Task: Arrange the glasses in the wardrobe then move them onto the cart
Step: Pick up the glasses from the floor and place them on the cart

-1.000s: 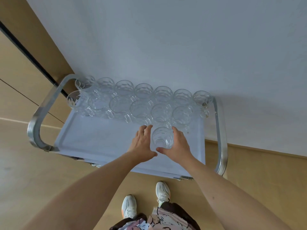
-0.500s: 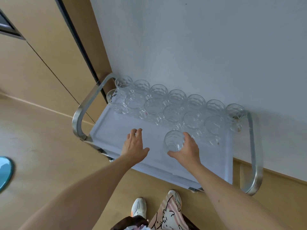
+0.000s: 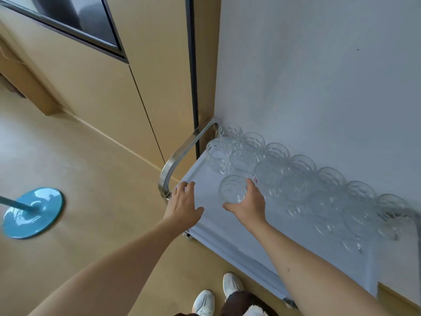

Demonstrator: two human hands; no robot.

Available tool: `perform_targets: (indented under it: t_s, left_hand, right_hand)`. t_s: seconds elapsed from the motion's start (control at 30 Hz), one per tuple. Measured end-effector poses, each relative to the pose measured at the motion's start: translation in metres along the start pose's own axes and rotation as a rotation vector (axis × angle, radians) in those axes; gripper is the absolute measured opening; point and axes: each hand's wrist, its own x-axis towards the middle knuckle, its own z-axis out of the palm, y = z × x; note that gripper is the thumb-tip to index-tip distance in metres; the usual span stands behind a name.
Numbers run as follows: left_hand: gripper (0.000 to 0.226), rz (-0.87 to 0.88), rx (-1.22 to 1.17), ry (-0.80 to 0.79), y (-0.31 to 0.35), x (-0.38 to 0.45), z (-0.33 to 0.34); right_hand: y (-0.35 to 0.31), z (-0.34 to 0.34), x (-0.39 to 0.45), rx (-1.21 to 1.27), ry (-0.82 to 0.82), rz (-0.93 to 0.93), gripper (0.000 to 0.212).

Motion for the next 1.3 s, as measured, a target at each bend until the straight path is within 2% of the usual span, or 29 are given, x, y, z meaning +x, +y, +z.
perform_targets:
  t_s: [0.27,0.53,0.83,1.1,1.3]
  left_hand:
    - [0.078,-0.079,0.005,-0.020,-0.027,0.023,-0.001]
    - [0.074,-0.102,-0.011,-0.029,-0.029,0.039,0.008]
    - [0.074,-0.129,-0.037,-0.059,-0.023,0.046,0.017]
    - [0.076,-0.127,-0.055,-0.025,-0.025,0.046,0.012]
    - [0.074,-0.105,-0.047,-0.007,-0.024,0.042,0.005]
  right_hand:
    - [-0.032,0.038,0.043,-0.039,-0.060,-0.073,0.107]
    - [-0.040,0.059,0.068,-0.097,-0.077,-0.067,0.112]
    - [-0.046,0.065,0.074,-0.061,-0.064,-0.073,0.114]
    - [-0.048,0.067,0.071,-0.050,-0.051,-0.092,0.114]
    - [-0.052,0.063,0.071,-0.110,-0.124,-0.091,0.119]
